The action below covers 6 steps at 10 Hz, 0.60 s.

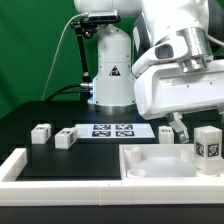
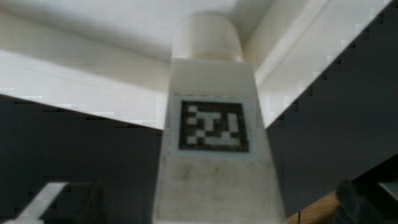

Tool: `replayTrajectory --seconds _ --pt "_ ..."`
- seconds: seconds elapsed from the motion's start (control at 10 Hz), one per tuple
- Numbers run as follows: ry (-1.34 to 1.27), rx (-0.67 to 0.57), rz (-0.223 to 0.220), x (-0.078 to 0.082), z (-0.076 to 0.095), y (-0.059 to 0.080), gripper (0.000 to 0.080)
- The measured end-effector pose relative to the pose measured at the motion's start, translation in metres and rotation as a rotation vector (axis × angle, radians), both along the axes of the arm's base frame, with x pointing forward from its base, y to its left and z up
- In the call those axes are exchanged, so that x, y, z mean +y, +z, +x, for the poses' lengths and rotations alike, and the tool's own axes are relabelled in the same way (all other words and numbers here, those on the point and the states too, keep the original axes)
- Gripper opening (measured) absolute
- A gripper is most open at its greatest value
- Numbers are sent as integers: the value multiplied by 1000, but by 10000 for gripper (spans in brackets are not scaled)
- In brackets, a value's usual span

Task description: Assemble one leg

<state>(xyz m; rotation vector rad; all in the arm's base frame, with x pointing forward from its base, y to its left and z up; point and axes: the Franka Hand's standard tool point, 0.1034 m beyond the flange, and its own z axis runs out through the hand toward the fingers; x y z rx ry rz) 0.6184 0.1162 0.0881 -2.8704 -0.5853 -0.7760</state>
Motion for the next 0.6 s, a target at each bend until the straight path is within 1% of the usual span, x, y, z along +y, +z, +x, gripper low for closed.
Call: replayTrajectory --seconds 0.1,0.2,0.3,0.4,0.5,0.6 --pt "2 60 0 4 -5 -4 649" --pt "21 182 -14 10 -8 -3 649" --pt "22 201 -24 3 3 -2 649" --pt "28 294 -35 0 0 -6 649" --pt "44 399 -47 0 -1 -4 649" --pt "54 464 -55 -1 3 -2 649"
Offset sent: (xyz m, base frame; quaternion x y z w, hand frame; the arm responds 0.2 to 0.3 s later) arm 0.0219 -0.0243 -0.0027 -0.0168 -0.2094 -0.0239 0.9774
